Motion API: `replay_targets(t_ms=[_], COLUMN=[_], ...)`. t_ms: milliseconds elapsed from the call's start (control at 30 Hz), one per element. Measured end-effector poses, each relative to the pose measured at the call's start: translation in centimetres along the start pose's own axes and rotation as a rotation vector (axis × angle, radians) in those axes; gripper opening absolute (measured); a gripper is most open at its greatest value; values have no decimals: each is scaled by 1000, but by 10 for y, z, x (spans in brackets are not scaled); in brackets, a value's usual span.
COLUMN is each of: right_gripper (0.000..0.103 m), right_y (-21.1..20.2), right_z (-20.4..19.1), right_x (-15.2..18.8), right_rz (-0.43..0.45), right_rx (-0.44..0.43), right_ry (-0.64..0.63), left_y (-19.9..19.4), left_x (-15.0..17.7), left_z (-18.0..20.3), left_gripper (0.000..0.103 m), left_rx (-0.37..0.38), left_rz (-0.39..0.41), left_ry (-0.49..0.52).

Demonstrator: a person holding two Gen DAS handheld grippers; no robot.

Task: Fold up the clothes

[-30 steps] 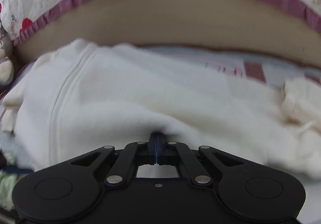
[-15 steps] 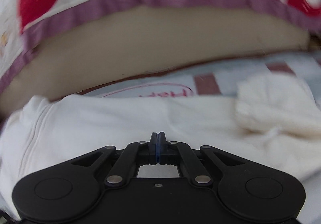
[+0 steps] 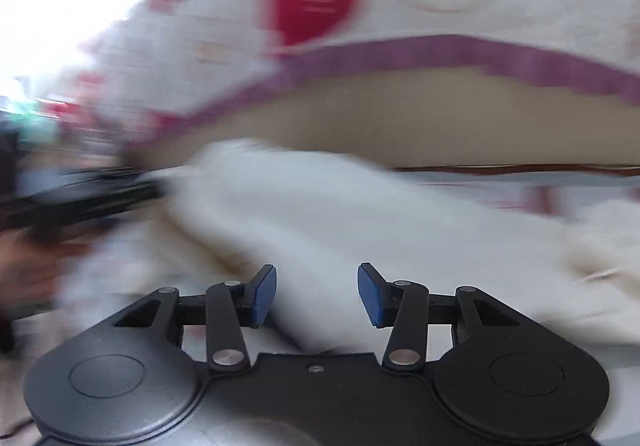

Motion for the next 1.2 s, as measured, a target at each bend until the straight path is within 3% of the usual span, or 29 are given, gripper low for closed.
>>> replay_targets(t_ms=[33, 67, 200, 267, 367, 467, 667, 833, 933, 1033, 1167, 1200], right_gripper=[50, 51, 51, 51, 51, 54, 55, 55, 53, 54, 53, 54], right_y=[4, 11, 49, 62, 72, 85, 113, 90, 64, 56, 80, 88], right_z=[-11, -16, 0, 14, 11, -9, -15, -39, -64, -94, -119, -121], right_x=[6, 13, 36, 44, 45, 47, 61, 64, 66, 62, 75, 78], right_rz=[-22, -50, -176, -238, -197, -169, -179, -141, -30, 67, -29, -43], right_rx=[-39, -14, 242, 314, 350, 313, 262, 249, 235, 289, 159, 170], right_ry=[-7, -27, -86, -68, -118, -197, -135, -98, -64, -222, -185, -163], left_y=[-1, -3, -23, -35, -66, -87, -110, -134, -136, -126, -121, -123], left_x=[-1, 0, 2, 2, 3, 4, -5, -8, -6, 2, 9, 9], left_z=[-3, -5, -11, -18, -37, -56, -79, -98, -105, -110, -109, -108], left_gripper=[9, 9, 9, 9, 9, 9, 9, 9, 9, 9, 9, 9], left_rx=[10, 15, 15, 15, 83, 75, 94, 111, 107, 28, 77, 94], left_rz=[18, 27, 53, 50, 74, 134, 246, 341, 331, 258, 238, 244], left_ry=[-23, -47, -98, -101, -205, -261, -311, -355, -385, -366, -397, -403])
Point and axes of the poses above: each gripper's, at about its wrist camera, not at the fingertips, and y roughly the way its jaws point, z to its right, x to its underside, the point moved 9 cm from there along y, roughly the way its jaws point, and after that the axes turned 6 degrees about y, right-handed, at the moved point
